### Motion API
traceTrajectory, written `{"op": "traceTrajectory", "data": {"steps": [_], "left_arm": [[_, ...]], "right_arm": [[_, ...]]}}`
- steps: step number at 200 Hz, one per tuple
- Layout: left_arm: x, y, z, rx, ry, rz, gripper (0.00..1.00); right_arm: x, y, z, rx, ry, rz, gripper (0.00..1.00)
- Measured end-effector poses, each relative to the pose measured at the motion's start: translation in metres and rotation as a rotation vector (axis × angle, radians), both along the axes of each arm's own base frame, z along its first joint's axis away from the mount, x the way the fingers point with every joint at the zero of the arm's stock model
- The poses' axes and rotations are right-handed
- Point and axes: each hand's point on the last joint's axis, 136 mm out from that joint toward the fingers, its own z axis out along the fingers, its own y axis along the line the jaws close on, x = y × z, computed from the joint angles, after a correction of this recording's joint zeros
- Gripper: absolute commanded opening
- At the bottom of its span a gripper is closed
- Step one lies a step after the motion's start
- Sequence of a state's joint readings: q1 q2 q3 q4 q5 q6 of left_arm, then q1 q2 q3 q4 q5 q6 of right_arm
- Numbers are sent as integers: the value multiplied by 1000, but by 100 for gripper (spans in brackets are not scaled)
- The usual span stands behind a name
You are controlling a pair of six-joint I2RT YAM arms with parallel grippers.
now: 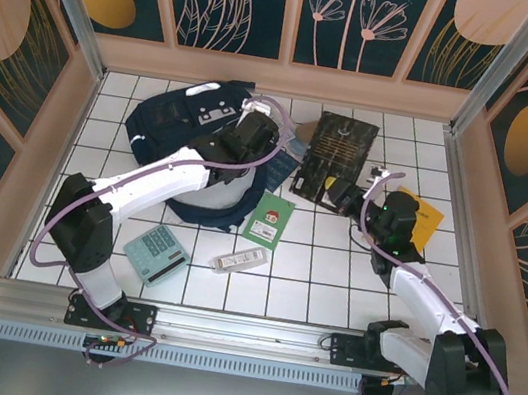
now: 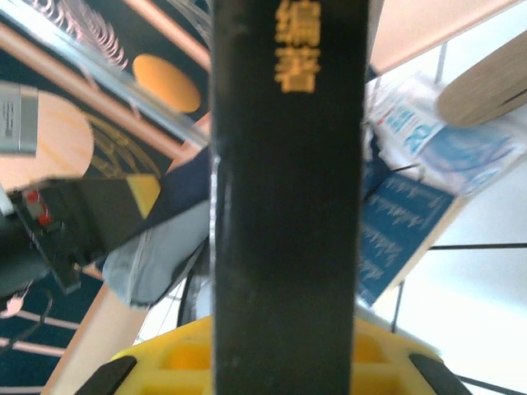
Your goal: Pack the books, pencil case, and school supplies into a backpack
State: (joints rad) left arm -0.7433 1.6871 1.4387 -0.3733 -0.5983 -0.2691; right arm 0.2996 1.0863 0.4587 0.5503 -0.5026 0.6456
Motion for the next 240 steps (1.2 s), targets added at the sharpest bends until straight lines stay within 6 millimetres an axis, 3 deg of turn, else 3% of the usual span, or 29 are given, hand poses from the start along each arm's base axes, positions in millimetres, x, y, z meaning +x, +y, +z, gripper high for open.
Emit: {"op": "traceTrajectory", "data": {"steps": [100, 140, 205, 240], "left_arm": [[16, -1, 43, 13, -76, 1, 0], [24, -6, 47, 3, -82, 0, 0], [34, -19, 45, -21, -68, -28, 0], [41, -29, 49, -49, -67, -41, 0]], "right_arm": [[-39, 114, -54, 113, 279, 288, 0], [-11, 140, -60, 224, 361, 275, 0], [44, 188, -49, 372, 393, 264, 0], [76, 212, -63, 408, 400, 180, 0]]}}
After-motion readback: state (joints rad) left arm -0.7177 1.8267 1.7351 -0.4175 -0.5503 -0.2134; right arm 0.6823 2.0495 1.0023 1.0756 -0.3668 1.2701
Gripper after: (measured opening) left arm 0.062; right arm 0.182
